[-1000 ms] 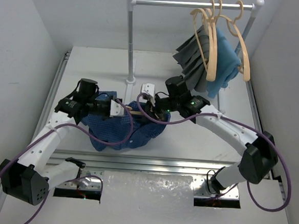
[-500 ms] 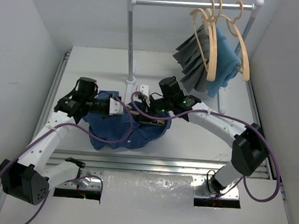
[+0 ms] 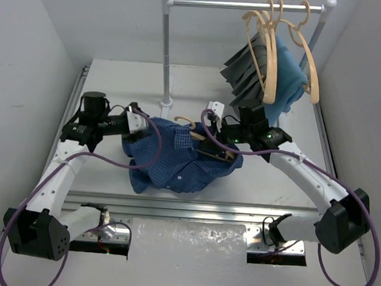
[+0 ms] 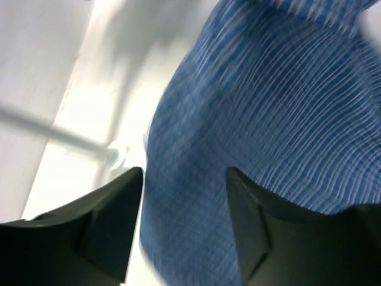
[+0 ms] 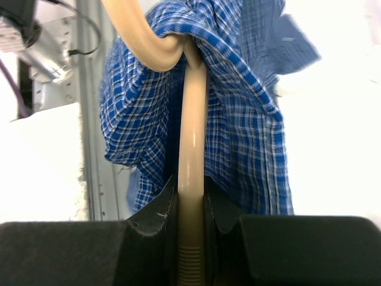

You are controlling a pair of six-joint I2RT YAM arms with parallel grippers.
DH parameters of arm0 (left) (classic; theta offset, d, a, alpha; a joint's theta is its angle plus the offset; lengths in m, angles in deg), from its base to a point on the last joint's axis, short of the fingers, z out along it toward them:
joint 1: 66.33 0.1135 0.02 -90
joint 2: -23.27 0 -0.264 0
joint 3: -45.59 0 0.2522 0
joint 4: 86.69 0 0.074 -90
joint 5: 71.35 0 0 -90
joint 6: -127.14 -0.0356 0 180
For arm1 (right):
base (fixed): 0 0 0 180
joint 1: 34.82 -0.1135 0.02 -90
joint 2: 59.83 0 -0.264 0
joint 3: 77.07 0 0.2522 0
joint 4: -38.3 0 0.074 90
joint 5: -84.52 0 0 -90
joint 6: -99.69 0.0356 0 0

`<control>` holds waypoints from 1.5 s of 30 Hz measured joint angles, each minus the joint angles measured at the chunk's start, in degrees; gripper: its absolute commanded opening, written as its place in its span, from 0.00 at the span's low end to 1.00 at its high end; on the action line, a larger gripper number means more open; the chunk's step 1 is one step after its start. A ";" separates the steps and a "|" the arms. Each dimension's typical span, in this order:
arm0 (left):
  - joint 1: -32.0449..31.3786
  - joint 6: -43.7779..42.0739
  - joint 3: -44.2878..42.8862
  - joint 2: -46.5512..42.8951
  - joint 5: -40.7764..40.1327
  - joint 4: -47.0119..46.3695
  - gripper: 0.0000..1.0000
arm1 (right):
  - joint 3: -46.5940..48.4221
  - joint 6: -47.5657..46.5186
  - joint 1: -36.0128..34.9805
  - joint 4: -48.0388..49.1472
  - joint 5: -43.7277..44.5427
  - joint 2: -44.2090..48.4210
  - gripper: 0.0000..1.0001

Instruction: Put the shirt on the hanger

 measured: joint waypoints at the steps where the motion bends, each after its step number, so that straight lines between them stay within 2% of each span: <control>1: 1.79 1.25 0.00 0.00 0.42 -0.90 0.69 | 0.00 0.04 0.39 -0.48 0.70 0.76 0.00; 2: 2.93 2.23 0.00 0.00 0.50 -1.79 0.81 | 0.09 0.07 0.59 -0.83 1.31 1.27 0.00; 3: 3.87 3.85 0.00 0.00 0.37 -3.02 0.87 | 0.31 0.22 0.81 -1.27 2.08 1.53 0.00; 9: 4.81 16.98 0.04 -1.11 -0.76 -10.80 0.87 | 5.64 5.49 0.87 -5.25 9.68 0.39 0.00; 12: 4.81 24.68 -0.20 -1.90 -1.07 -13.75 0.80 | 13.86 9.51 0.87 -8.13 14.12 -2.08 0.00; 15: 3.98 26.32 -0.96 -2.38 1.81 -11.69 0.79 | 22.45 12.46 0.87 -10.19 17.44 -3.91 0.00; 17: 0.50 26.47 -0.59 -3.02 1.75 -10.29 0.82 | 25.92 13.81 0.87 -10.69 18.38 -4.07 0.00; 20: -7.08 27.21 3.45 -3.80 -2.99 -13.05 0.90 | 27.21 15.54 1.01 -10.67 18.45 -3.80 0.00; 23: -9.64 29.44 8.02 -2.29 -6.36 -15.34 0.93 | 27.19 16.85 1.01 -11.96 18.60 -4.11 0.00; 24: -9.62 30.45 8.37 -1.11 -7.78 -15.98 0.92 | 27.15 17.03 1.01 -12.31 18.60 -4.31 0.00; 26: -8.98 32.98 7.96 1.42 -11.76 -17.64 0.82 | 26.97 16.96 1.01 -13.27 18.43 -4.37 0.00; 27: -8.22 34.03 7.61 1.88 -12.83 -18.45 0.74 | 26.82 16.72 1.01 -13.66 18.34 -4.37 0.00; 28: -6.43 35.21 6.95 1.99 -12.81 -19.37 0.61 | 26.58 16.24 1.03 -14.12 18.32 -4.31 0.00; 29: -4.15 36.13 6.21 1.62 -12.61 -20.83 0.60 | 26.27 15.58 1.07 -14.64 18.32 -4.20 0.00; 32: 2.86 34.23 2.29 -0.24 -12.68 -23.15 0.85 | 25.35 12.96 1.38 -16.83 17.94 -3.80 0.00; 36: 5.09 28.61 -5.95 2.58 -12.33 -20.70 1.00 | 25.03 11.08 2.12 -18.88 15.52 -3.54 0.00; 39: 4.90 28.70 -8.04 7.28 -12.15 -21.14 0.99 | 24.87 10.80 2.27 -18.95 13.75 -3.32 0.00; 43: 4.85 33.00 -2.71 12.04 -12.26 -23.02 0.98 | 24.83 10.71 2.27 -18.95 12.48 -3.15 0.00; 45: 4.90 36.65 -1.07 13.03 -11.28 -23.30 0.92 | 24.83 10.71 2.25 -18.97 12.35 -3.15 0.00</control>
